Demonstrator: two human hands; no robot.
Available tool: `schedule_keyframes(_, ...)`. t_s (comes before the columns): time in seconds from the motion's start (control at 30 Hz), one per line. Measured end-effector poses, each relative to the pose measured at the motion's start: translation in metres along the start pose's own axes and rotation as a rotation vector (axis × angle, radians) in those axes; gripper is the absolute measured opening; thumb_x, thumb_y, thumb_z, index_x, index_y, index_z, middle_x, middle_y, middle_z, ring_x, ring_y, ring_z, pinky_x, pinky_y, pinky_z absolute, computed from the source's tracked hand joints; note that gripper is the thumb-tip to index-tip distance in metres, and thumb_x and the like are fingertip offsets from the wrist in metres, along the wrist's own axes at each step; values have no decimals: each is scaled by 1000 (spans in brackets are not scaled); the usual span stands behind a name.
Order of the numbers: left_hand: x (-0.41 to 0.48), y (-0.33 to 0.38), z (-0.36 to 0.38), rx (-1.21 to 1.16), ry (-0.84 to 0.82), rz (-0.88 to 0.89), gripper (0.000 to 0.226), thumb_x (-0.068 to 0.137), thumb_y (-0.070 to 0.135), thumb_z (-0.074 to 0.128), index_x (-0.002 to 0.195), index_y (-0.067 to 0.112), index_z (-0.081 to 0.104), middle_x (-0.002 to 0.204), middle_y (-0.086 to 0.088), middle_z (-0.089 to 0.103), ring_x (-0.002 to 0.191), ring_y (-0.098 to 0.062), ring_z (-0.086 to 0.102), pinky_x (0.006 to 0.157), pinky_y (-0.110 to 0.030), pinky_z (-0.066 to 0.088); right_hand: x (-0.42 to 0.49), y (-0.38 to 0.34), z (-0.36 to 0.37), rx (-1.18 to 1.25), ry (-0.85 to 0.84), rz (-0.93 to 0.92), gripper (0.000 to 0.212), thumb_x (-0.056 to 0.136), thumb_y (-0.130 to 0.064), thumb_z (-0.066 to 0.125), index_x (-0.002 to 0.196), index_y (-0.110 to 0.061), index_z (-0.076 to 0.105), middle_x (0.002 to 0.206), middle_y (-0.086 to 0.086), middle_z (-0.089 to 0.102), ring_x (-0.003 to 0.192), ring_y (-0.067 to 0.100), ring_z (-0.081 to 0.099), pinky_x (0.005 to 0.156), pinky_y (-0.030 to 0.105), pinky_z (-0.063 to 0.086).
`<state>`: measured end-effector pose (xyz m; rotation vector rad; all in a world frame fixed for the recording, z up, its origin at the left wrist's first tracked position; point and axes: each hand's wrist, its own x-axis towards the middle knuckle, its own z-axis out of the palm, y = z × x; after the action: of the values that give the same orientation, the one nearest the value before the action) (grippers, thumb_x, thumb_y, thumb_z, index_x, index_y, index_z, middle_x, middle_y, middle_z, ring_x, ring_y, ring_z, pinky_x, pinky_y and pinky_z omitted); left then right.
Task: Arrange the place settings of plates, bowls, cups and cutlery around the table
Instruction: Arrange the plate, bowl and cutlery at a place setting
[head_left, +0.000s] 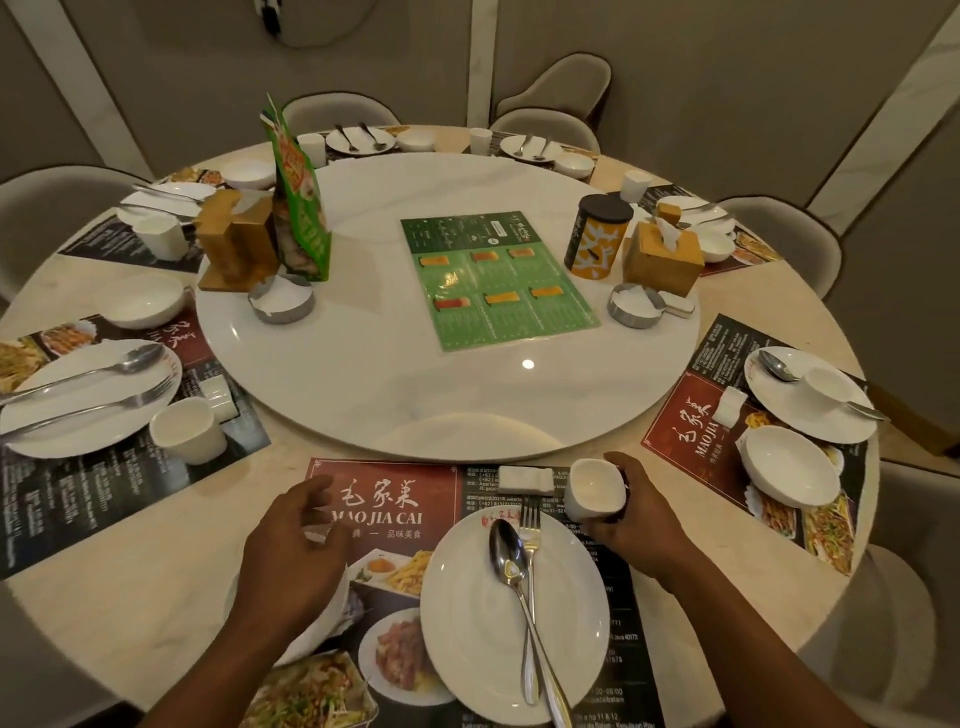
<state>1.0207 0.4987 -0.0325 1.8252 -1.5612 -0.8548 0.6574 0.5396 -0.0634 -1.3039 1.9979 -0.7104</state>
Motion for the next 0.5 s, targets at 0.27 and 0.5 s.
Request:
schedule_keyframes(0.27,1,-28,-43,157,-18,-95,49,86,22,70,132,21,55,124,-4,61,105,-20,61,88,-35,50,-37,-92,19,-80,271,-302,68,79,-16,75,139,-19,44,131,-6,49,118,8,47,98,23,37)
schedule_keyframes(0.5,5,-69,-71,261,-79,-137,40,85,30,68,124,25,60,105,-4,62,91,-21,62,77,-31,51,-74,-163,162,-157,-110,-256,31,92,-30,57,123,-25,59,117,-3,62,100,12,59,84,25,48)
